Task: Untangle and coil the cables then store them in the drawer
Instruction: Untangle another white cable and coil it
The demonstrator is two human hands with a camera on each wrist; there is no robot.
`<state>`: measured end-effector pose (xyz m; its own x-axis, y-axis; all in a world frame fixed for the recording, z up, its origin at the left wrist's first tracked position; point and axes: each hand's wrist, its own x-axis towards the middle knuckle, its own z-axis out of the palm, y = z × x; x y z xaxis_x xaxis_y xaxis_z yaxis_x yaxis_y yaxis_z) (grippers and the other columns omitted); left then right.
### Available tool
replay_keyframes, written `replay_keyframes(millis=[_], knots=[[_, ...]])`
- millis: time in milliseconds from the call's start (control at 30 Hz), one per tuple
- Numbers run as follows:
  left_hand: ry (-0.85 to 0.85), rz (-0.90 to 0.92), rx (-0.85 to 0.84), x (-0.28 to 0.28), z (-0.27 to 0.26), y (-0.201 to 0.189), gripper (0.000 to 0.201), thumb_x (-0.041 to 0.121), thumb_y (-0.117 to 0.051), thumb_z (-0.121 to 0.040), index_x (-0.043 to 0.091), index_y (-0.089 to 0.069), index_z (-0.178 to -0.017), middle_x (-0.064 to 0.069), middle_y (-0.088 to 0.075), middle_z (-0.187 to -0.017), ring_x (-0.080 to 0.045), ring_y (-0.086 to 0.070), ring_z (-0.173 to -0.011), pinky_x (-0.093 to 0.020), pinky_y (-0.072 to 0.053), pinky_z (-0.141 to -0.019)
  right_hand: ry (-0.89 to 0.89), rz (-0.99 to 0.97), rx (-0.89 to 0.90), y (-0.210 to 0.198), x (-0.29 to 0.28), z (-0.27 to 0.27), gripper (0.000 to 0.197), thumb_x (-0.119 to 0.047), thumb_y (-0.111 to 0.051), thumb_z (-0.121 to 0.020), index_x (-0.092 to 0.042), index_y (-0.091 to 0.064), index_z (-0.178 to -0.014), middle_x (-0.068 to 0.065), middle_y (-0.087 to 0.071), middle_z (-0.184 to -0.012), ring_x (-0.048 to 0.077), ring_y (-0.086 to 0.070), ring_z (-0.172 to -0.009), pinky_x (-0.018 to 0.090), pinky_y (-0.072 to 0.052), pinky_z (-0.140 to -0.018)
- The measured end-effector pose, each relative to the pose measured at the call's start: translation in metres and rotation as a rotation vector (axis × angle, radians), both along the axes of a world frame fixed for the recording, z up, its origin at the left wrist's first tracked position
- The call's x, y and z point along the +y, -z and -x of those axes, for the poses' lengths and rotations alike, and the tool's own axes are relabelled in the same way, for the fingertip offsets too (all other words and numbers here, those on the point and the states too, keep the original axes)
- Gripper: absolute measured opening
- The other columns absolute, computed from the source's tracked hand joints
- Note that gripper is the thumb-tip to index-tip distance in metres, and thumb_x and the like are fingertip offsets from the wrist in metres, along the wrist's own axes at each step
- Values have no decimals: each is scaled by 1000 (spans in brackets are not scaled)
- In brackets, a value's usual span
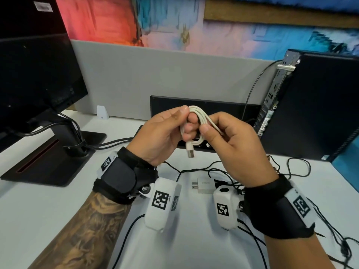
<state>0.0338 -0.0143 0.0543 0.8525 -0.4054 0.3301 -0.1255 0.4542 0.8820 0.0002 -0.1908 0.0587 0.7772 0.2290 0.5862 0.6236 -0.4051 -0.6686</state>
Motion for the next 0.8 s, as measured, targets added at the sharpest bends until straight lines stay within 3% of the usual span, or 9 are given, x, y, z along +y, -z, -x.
replay_keyframes(millis=[33, 100, 200, 267, 433, 633, 800], knots=[[-7, 13, 10, -1, 1, -1, 32, 25, -39, -102, 7, -57, -83, -1, -41, -67, -11, -38, -59, -19, -43, -63, -32, -32, 22, -1, 1, 1, 13, -13, -59, -102, -17, -70, -98, -24, -69, -82, -6, -63, -77, 7, -44, -70], [-51, 2, 3, -2, 2, -3, 31, 27, -40, -101, 9, -55, -80, 1, -35, -66, -10, -31, -57, -16, -39, -59, -61, -48, 66, 0, -2, -2, 21, -7, -53, -104, -16, -72, -105, -16, -73, -99, 0, -67, -97, 12, -47, -82], [-110, -58, -27, -1, 2, -3, 30, 29, -43, -97, 9, -54, -77, 4, -36, -63, -8, -29, -55, -15, -34, -55, 35, 97, 9, 6, -12, -12, 21, -12, -56, -102, -23, -74, -106, -8, -62, -110, 12, -58, -112, 22, -45, -94], [-119, -94, -24, -2, 1, -1, 30, 30, -43, -97, 10, -54, -77, 5, -36, -63, -7, -29, -55, -14, -34, -54, 121, 98, -7, 11, -16, -16, 19, -16, -61, -100, -26, -75, -107, -9, -61, -107, 10, -59, -106, 21, -47, -90], [-91, -155, 8, -4, -3, 7, 30, 30, -44, -95, 8, -54, -77, 6, -37, -62, -5, -32, -53, -14, -32, -53, 8, -316, 140, 7, -18, -19, 23, -5, -60, -100, -21, -75, -106, 2, -76, -91, 13, -70, -78, 29, -60, -78], [-23, -128, 103, -4, 1, 7, 35, 27, -46, -102, 6, -55, -76, 4, -33, -60, -6, -28, -50, -11, -35, -49, -115, -409, 382, 18, -15, -26, 23, -2, -56, -100, -18, -69, -111, 4, -73, -84, 11, -56, -67, 25, -48, -66], [-101, -84, 94, -5, -3, 9, 35, 25, -39, -104, 7, -55, -79, 5, -35, -60, -5, -29, -50, -12, -34, -51, -130, -416, 375, 18, -3, -22, 30, -11, -57, -102, -17, -65, -131, -6, -69, -77, 6, -57, -67, 21, -48, -66]])
